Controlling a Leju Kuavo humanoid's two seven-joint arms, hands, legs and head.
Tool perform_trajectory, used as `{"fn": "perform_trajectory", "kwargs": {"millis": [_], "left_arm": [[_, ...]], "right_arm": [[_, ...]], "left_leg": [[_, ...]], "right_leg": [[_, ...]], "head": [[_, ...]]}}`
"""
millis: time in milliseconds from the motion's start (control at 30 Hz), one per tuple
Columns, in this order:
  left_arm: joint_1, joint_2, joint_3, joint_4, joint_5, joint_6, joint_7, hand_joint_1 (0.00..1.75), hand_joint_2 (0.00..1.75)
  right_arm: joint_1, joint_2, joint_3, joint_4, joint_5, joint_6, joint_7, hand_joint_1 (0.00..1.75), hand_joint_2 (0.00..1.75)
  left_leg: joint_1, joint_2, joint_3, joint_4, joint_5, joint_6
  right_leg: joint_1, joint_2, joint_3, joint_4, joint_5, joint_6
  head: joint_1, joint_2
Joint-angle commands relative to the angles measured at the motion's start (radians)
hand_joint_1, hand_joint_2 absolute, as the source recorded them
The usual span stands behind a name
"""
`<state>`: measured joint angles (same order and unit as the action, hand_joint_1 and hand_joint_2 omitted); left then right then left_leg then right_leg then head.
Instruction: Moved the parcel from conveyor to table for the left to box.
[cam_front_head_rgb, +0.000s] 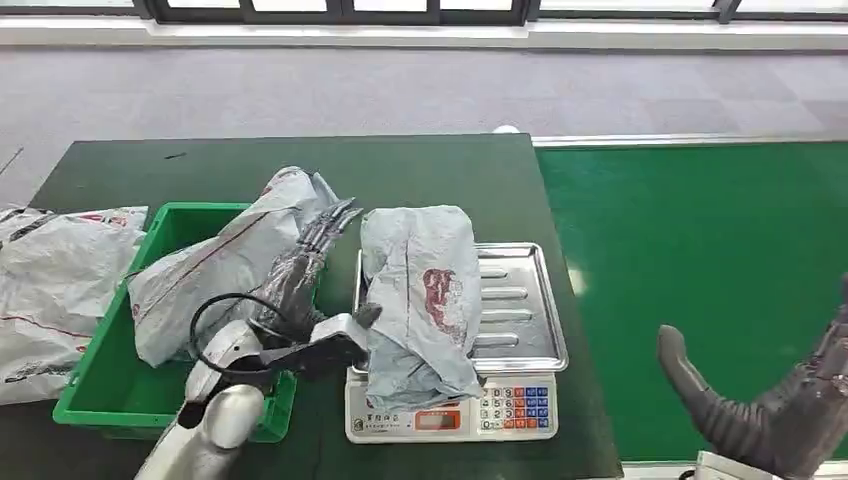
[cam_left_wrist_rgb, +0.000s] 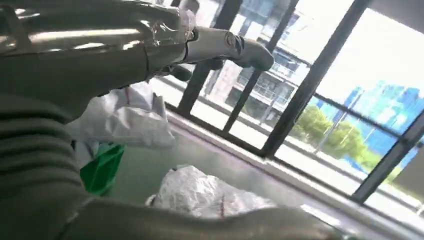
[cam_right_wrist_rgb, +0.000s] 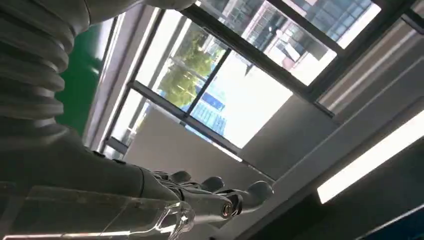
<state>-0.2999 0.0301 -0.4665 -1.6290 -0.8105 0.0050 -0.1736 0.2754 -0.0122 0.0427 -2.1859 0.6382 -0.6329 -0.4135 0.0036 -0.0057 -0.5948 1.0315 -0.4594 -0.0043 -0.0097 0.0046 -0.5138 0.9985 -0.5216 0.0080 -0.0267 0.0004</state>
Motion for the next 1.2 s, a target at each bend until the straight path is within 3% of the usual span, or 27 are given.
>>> {"fn": "perform_trajectory", "kwargs": {"millis": [33,300,500,700,1200], "left_arm": [[-0.333,0.011,-0.216,0.504,-0.101,-0.060,-0.002,0.00,1.75],[-0.328,0.014,-0.219,0.498,-0.102,-0.060,0.000,0.00,1.75],[-0.428,0.029,-0.305,0.600,-0.060,-0.161,-0.006,0.00,1.75],[-0.491,0.059,-0.364,0.672,0.029,-0.323,-0.045,0.00,1.75],[-0.605,0.106,-0.539,0.675,0.117,-0.533,-0.183,0.00,1.75]], "right_arm": [[-0.114,0.000,0.043,0.100,-0.047,0.048,0.005,0.00,1.75],[-0.112,0.001,0.043,0.097,-0.046,0.049,0.005,0.00,1.75],[-0.231,0.046,0.040,0.151,-0.047,0.157,0.040,0.00,1.75],[-0.237,0.042,0.034,0.184,-0.072,0.170,0.029,0.00,1.75],[-0.252,0.052,0.040,0.210,-0.087,0.189,0.034,0.00,1.75]], "left_leg": [[0.000,-0.003,0.001,-0.002,0.003,0.000],[0.000,0.000,0.001,-0.003,0.003,-0.002],[0.000,0.003,0.000,-0.004,0.004,-0.002],[0.000,0.001,-0.001,-0.002,0.004,-0.001],[0.000,0.002,0.000,-0.004,0.005,-0.001]], "right_leg": [[0.000,-0.004,0.003,-0.002,0.002,0.000],[0.000,-0.001,0.003,-0.002,0.003,0.000],[0.000,0.002,0.000,-0.002,0.004,-0.001],[0.001,0.000,0.001,-0.001,0.003,0.000],[0.000,0.002,0.001,-0.002,0.004,0.000]], "head": [[0.000,0.000],[0.000,0.000],[0.000,0.000],[0.000,0.000],[0.000,0.000]]}}
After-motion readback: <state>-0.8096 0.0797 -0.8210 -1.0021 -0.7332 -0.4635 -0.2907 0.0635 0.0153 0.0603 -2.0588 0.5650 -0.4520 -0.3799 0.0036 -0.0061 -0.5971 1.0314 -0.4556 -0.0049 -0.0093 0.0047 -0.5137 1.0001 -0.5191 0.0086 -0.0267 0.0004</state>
